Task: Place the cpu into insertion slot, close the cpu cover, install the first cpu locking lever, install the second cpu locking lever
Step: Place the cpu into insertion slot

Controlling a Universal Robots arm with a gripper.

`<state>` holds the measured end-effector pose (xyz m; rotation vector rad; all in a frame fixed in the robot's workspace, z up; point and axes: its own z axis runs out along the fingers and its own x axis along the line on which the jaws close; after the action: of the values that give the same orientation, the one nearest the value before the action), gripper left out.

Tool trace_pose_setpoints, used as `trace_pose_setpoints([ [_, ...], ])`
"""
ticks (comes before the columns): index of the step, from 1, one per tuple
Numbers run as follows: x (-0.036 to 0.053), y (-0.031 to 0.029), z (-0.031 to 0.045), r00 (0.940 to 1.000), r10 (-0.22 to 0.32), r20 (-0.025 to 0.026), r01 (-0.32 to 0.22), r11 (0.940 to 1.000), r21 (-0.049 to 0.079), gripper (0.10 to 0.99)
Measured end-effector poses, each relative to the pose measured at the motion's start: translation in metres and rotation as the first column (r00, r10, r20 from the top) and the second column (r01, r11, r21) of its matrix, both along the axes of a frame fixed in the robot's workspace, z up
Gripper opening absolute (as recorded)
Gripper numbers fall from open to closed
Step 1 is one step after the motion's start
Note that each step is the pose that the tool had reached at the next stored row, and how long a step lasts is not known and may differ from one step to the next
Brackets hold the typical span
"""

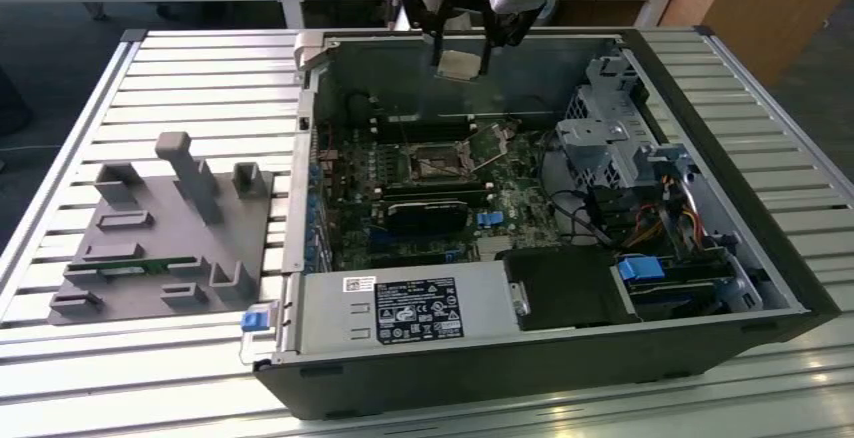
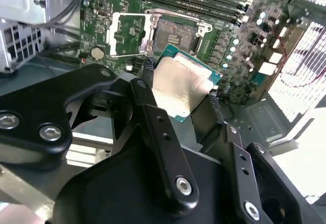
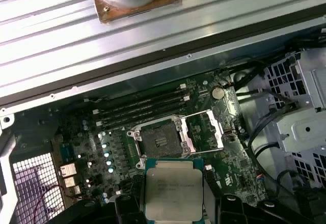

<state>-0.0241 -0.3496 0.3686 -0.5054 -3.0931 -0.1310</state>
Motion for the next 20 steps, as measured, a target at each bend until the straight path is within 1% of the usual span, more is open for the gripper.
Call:
trace_pose_setpoints([
  [4,0.0000,0.0001,-0.0006,0.9981,-0.062,0.0000,0.062,0.9981,0.000,0.545],
  [8,0.0000,0.0000,-0.0011,0.9926,-0.121,-0.0001,0.121,0.9926,-0.001,0.545],
  [13,0.0000,0.0000,-0.0015,0.9828,-0.185,0.0000,0.185,0.9828,0.000,0.545],
  [16,0.0000,0.0000,-0.0016,0.9758,-0.219,-0.0001,0.219,0.9758,0.000,0.545],
  [20,0.0000,0.0001,-0.0018,0.9639,-0.266,0.0000,0.266,0.9639,0.000,0.545],
])
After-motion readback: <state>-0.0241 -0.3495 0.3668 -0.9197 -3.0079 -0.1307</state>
